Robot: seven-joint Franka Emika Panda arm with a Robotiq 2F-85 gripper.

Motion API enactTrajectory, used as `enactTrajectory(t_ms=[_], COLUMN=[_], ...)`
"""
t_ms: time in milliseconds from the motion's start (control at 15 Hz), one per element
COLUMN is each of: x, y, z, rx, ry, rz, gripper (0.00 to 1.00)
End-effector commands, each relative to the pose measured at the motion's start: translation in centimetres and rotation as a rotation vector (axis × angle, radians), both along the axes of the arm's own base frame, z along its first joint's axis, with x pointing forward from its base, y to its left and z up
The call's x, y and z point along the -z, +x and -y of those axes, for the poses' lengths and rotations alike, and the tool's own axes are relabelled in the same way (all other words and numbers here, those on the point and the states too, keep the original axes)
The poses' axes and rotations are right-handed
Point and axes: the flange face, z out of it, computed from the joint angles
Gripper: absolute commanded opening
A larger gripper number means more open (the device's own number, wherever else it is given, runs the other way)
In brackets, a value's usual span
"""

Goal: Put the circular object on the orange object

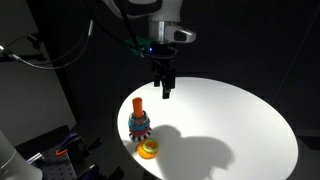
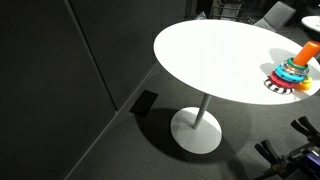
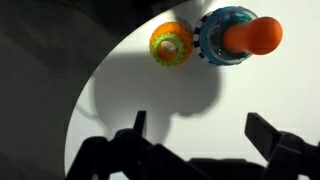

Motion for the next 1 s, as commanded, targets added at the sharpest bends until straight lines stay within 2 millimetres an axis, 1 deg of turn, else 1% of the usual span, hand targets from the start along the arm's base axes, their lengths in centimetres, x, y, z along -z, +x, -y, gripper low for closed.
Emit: enactTrajectory(t_ms=[0,200,333,533,933], x=[0.0,0.0,0.7,2.5,7.3], y=[0.0,0.1,0.0,-0.4,-1.8], z=[0.0,-0.1,-0.3,-0.3,-0.3], rx=[-0.001,-0.003,0.001,0.002,0.001], ry=[0.000,0.000,-0.010,-0.009,-0.022], rz=[-0.001,-0.001,-0.006,0.006,0.029], gripper=[1.00,1.00,1.00,1.00,1.00])
